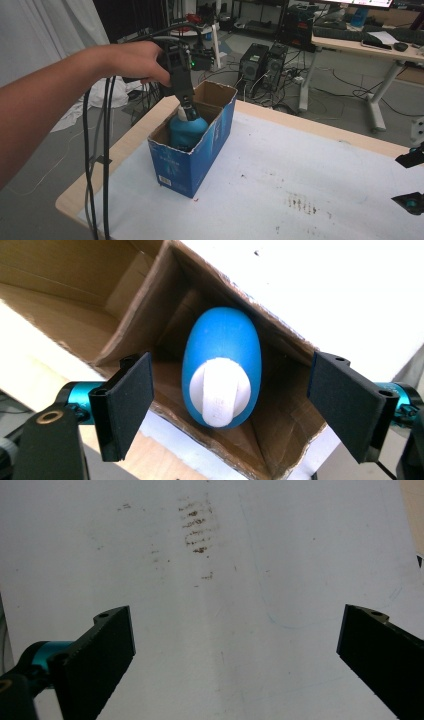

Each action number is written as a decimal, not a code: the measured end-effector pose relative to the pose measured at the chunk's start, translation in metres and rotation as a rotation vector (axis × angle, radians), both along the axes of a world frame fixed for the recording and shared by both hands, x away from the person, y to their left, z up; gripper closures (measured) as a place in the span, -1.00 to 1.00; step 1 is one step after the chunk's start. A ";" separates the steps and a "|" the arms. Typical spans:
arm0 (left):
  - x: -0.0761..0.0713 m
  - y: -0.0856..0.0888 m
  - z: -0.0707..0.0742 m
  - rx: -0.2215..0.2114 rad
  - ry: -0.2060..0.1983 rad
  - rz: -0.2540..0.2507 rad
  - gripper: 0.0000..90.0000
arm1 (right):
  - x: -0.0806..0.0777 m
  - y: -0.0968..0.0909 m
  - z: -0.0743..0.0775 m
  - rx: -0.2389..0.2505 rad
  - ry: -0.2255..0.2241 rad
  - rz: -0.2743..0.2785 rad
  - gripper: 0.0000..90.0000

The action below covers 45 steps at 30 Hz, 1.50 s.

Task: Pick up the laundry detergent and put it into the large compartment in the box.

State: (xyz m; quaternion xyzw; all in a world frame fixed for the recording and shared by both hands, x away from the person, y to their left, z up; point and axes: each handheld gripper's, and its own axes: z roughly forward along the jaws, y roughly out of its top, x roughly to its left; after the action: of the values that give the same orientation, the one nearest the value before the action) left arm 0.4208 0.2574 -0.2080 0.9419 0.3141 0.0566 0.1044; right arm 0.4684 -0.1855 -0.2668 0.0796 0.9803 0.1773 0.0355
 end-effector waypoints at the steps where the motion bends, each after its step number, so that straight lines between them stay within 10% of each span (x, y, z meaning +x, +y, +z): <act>1: -0.001 -0.002 0.003 0.009 -0.019 0.002 -0.58 | 0.000 0.000 0.000 0.000 -0.001 0.000 -0.98; 11: -0.002 -0.021 0.023 -0.030 -0.071 -0.016 -0.58 | -0.001 -0.001 0.001 0.009 -0.010 0.000 -0.98; 30: 0.008 -0.096 0.007 -0.046 0.003 -0.301 -0.68 | -0.005 -0.008 0.000 0.020 -0.011 -0.015 -0.98; 45: 0.024 -0.128 -0.018 0.029 -0.007 -0.299 -0.96 | -0.004 -0.011 -0.004 0.029 -0.006 -0.026 -0.97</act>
State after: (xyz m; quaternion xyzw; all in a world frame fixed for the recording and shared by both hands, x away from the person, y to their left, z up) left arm 0.4448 0.1296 -0.2258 0.9794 0.1691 0.0483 0.0994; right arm 0.4643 -0.1967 -0.2711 0.0924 0.9764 0.1914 0.0396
